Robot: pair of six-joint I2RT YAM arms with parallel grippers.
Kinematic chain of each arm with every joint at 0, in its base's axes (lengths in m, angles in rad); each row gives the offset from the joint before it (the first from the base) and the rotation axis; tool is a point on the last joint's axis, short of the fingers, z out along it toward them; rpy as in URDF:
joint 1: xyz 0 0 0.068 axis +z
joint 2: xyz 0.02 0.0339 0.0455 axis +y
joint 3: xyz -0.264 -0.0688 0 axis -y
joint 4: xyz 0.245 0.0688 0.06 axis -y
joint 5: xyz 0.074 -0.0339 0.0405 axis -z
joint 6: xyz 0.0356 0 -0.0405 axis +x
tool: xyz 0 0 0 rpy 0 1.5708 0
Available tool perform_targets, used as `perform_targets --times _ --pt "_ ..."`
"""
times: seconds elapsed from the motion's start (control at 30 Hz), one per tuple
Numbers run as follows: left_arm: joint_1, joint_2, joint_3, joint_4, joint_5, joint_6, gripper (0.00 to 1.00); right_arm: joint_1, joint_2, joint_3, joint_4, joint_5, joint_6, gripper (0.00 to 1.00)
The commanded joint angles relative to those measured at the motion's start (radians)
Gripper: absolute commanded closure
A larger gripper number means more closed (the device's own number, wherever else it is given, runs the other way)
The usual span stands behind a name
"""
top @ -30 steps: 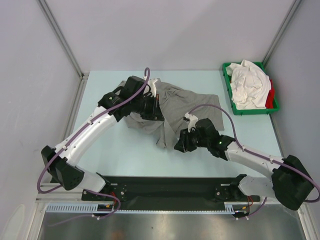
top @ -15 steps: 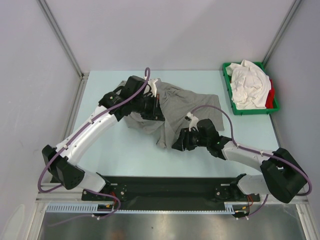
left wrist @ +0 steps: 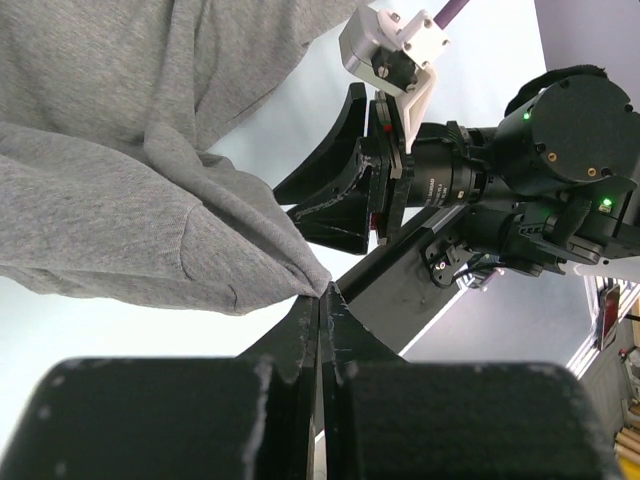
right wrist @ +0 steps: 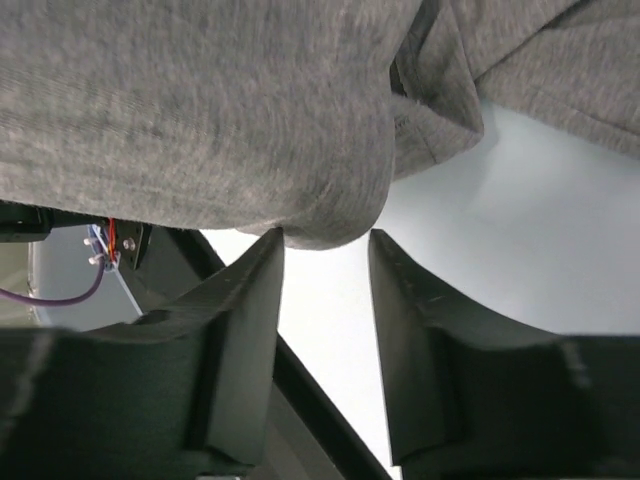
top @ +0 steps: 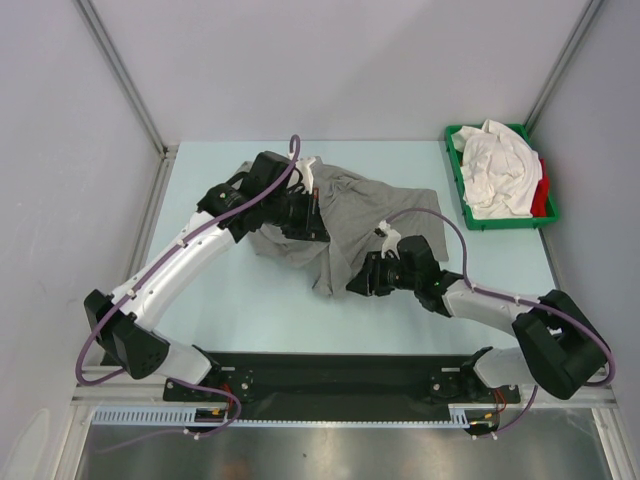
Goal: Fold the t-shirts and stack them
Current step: Flatten the tshirt out
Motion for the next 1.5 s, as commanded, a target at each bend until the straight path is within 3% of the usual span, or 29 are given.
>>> perform_targets --times 0.0,0.07,0.4,0.5,0.57,0.7,1.0,1.2,1.27,1.4,1.47 --pt "0.008 -0.004 0.049 0.009 0.022 -0.013 1.00 -0.012 0.016 0.002 0.090 -0.036 0.005 0.58" --pt "0.009 -0.008 0.048 0.006 0.020 -0.013 1.00 -0.016 0.030 0.005 0.115 -0.054 0.011 0.62" --pt "0.015 -0.017 0.042 0.002 0.019 -0.005 1.00 -0.024 0.052 0.016 0.155 -0.068 0.020 0.62" --pt "0.018 -0.021 0.034 0.002 0.017 0.000 1.00 -0.026 0.052 0.020 0.158 -0.073 0.026 0.77" --pt "0.023 -0.021 0.026 0.000 0.015 0.001 1.00 -0.027 0.049 0.028 0.155 -0.079 0.030 1.00" --pt "0.050 -0.020 0.011 -0.027 -0.020 0.035 1.00 -0.026 0.012 0.074 -0.010 -0.036 0.010 1.00" --pt "0.230 0.006 -0.052 -0.055 -0.072 0.108 1.00 -0.026 -0.155 0.218 -0.359 -0.051 -0.131 1.00" --pt "0.244 0.103 -0.023 -0.037 -0.171 0.125 1.00 0.023 -0.094 0.289 -0.355 -0.100 -0.115 1.00" --pt "0.245 0.144 -0.005 -0.056 -0.224 0.125 0.90 0.037 -0.059 0.309 -0.338 -0.113 -0.096 1.00" --pt "0.254 0.053 -0.070 -0.076 -0.313 0.066 0.57 0.069 0.004 0.356 -0.318 -0.154 -0.066 1.00" --pt "0.254 -0.018 -0.160 -0.070 -0.313 0.031 0.52 0.109 0.038 0.378 -0.330 -0.172 -0.088 1.00"
